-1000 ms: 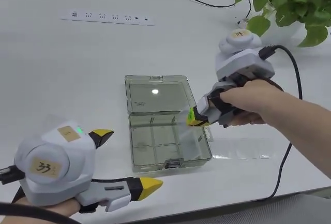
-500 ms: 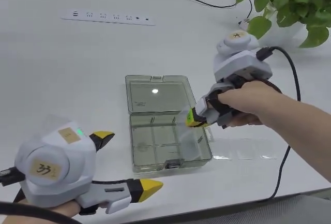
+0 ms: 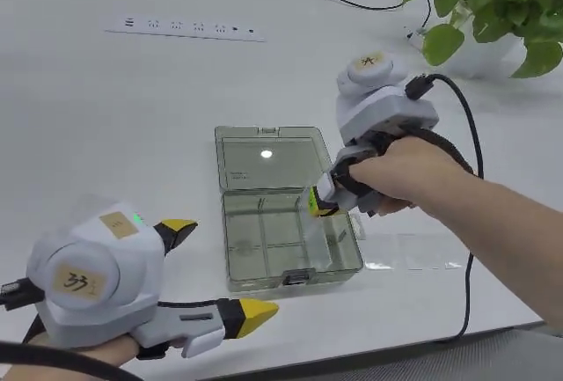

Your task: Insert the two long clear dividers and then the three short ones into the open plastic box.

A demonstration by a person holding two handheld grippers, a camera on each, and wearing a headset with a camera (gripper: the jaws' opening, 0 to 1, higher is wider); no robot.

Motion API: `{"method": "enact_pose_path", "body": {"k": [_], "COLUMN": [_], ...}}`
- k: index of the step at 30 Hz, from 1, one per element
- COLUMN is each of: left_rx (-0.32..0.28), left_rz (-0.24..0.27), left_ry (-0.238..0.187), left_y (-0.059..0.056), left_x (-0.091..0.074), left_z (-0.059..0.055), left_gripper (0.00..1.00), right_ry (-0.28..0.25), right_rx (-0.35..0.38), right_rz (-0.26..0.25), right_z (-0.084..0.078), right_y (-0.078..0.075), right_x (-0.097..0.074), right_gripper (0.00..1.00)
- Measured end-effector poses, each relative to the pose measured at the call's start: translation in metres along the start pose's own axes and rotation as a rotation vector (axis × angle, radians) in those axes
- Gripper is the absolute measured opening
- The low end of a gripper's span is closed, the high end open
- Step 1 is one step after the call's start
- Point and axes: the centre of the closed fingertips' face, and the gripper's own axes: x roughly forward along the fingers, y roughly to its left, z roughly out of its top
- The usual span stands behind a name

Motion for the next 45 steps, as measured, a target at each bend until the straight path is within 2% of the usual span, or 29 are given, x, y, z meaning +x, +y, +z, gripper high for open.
{"method": "enact_pose_path", "body": {"k": [2,9,12,25,32,36,39,43,45], "left_rx": [0.000,0.000,-0.004,0.001,-0.001,-0.001,-0.001,0.001,0.003], "left_rz": [0.000,0.004,0.009,0.005,0.009,0.010,0.009,0.007,0.006], "left_ry": [0.003,0.005,0.001,0.008,0.012,0.014,0.015,0.016,0.016], "left_y": [0.000,0.000,0.001,0.000,0.001,0.001,0.001,0.001,0.001], "left_x": [0.000,-0.001,-0.002,-0.001,-0.002,-0.002,-0.002,-0.001,-0.001], "left_z": [-0.001,-0.002,-0.002,-0.001,-0.002,-0.003,-0.003,-0.002,-0.001], "left_gripper": [0.85,0.85,0.85,0.84,0.84,0.84,0.84,0.84,0.84], "right_ry": [-0.001,-0.004,-0.001,-0.011,-0.040,-0.062,-0.118,-0.136,-0.179], "right_rx": [-0.006,-0.029,-0.037,-0.037,-0.058,-0.102,-0.116,-0.140,-0.160], "right_rz": [-0.003,-0.020,-0.023,-0.005,0.029,0.029,0.041,0.076,0.088], "right_z": [-0.001,-0.006,-0.006,-0.006,-0.007,-0.006,0.000,0.002,0.007], "right_y": [0.001,0.001,0.000,0.002,0.004,0.003,0.005,0.013,0.016], "right_x": [-0.002,0.010,0.008,0.009,0.007,0.008,0.005,0.003,0.000], "right_gripper": [0.02,0.03,0.03,0.03,0.05,0.14,0.21,0.29,0.34]}}
